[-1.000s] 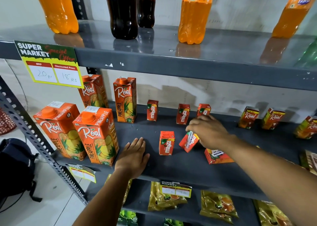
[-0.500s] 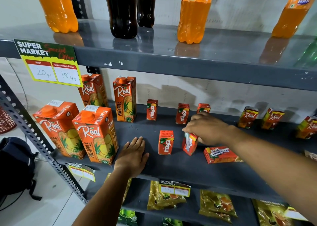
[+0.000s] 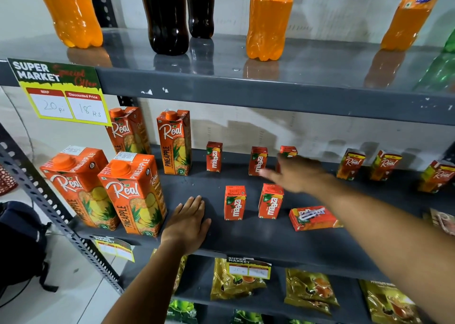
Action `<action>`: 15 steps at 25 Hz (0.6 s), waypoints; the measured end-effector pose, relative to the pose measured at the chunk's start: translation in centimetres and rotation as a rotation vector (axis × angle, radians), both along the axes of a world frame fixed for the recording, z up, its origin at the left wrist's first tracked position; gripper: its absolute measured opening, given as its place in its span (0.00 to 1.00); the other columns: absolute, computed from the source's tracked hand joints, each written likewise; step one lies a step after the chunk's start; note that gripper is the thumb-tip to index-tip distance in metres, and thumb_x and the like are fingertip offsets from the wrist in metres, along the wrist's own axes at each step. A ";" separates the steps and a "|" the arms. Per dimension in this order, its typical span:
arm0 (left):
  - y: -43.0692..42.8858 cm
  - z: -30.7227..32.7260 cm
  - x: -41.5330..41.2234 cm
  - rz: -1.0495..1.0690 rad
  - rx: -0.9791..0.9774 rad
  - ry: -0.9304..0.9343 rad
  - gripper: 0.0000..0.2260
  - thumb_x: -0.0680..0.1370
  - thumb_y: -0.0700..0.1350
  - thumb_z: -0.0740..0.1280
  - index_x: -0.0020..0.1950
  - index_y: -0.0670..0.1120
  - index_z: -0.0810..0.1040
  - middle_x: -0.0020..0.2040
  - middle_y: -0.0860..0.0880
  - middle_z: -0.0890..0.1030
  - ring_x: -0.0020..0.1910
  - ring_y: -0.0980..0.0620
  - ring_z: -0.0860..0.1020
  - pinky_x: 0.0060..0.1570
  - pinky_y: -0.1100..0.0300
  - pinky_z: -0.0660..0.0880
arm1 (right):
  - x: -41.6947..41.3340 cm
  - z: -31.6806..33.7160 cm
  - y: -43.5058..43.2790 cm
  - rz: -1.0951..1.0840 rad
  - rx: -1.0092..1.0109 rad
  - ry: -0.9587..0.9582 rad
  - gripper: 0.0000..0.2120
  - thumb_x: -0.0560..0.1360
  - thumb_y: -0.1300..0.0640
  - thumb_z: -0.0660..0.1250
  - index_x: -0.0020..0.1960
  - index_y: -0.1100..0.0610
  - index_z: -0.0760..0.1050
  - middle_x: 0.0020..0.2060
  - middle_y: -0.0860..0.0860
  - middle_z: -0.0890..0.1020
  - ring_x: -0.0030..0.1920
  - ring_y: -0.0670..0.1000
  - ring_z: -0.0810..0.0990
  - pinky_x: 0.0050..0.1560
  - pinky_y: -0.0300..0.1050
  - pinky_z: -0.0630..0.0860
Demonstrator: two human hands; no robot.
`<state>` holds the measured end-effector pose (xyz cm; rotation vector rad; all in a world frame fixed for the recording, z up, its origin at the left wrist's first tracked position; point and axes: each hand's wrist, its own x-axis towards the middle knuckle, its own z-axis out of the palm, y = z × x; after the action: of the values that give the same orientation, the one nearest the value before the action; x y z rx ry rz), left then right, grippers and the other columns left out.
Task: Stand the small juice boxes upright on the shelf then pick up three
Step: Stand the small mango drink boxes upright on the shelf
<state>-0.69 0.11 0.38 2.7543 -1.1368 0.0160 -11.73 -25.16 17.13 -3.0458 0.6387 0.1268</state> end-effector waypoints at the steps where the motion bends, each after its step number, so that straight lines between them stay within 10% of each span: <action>1: 0.0 0.0 0.0 -0.004 -0.002 0.002 0.28 0.81 0.58 0.48 0.77 0.45 0.52 0.79 0.48 0.52 0.77 0.50 0.48 0.74 0.53 0.46 | -0.3 0.4 -1.7 -0.005 0.048 0.003 0.32 0.74 0.32 0.55 0.69 0.53 0.63 0.53 0.54 0.78 0.52 0.56 0.78 0.45 0.49 0.74; 7: 0.1 -0.2 0.2 -0.013 -0.018 0.002 0.28 0.82 0.57 0.49 0.77 0.44 0.53 0.79 0.47 0.53 0.77 0.49 0.50 0.74 0.51 0.47 | -6.3 -3.2 -7.5 0.024 -0.047 0.502 0.33 0.66 0.51 0.74 0.69 0.46 0.67 0.66 0.51 0.75 0.63 0.55 0.73 0.61 0.48 0.72; 15: -0.1 -0.3 0.1 -0.006 -0.010 0.002 0.28 0.81 0.57 0.49 0.77 0.44 0.53 0.79 0.48 0.52 0.77 0.49 0.49 0.75 0.51 0.47 | -8.2 -6.8 -7.8 0.075 -0.107 0.308 0.29 0.70 0.46 0.70 0.69 0.48 0.67 0.64 0.50 0.76 0.66 0.53 0.69 0.67 0.53 0.61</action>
<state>-0.57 -0.01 0.12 2.7412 -1.1407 0.0181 -19.91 -32.94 10.32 -3.1825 0.5594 0.5920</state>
